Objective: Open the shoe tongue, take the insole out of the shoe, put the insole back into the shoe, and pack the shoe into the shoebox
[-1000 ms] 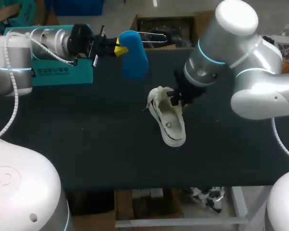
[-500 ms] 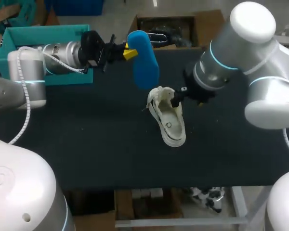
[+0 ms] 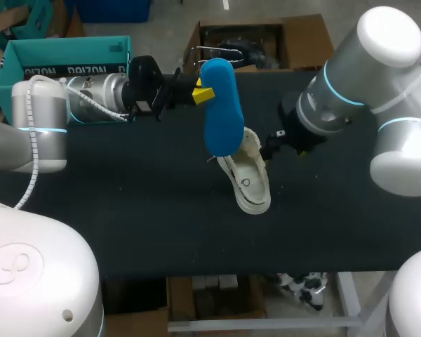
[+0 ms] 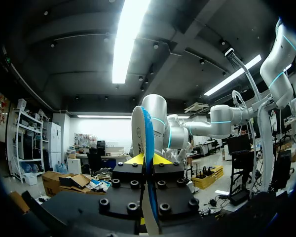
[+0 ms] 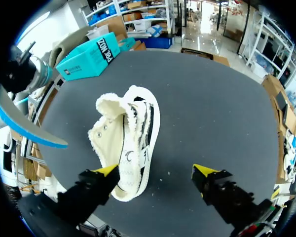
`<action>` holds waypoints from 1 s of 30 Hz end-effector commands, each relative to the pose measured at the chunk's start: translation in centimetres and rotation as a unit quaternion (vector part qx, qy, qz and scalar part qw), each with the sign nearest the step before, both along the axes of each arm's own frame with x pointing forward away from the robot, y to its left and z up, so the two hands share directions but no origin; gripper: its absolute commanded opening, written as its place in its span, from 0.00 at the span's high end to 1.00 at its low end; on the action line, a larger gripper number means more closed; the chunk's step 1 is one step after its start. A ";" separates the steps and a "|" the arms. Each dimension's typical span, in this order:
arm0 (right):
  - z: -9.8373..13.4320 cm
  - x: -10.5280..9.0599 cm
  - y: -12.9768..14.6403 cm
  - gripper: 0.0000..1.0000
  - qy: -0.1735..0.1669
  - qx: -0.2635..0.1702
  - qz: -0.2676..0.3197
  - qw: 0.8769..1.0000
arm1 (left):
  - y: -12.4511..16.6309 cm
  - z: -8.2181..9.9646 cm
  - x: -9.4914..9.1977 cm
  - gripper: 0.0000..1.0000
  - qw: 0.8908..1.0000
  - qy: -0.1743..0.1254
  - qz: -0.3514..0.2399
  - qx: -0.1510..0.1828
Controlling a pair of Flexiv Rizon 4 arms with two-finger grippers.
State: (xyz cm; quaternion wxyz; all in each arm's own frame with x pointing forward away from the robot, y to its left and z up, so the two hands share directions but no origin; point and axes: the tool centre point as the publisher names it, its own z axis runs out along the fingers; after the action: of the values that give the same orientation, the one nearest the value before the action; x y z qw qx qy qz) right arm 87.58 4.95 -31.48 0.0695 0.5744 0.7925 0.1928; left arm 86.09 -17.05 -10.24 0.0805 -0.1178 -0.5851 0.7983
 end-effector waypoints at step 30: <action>1.9 -4.0 -3.3 0.00 0.074 0.091 -0.051 0.992 | 2.0 -1.1 -6.0 1.00 0.976 0.155 0.155 -0.001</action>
State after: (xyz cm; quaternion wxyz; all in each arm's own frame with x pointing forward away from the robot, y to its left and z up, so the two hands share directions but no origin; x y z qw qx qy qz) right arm 82.72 1.67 -30.48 0.0309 0.6103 0.7557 0.2356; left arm 80.38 -15.01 -11.50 0.0574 0.0844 -0.5749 0.8118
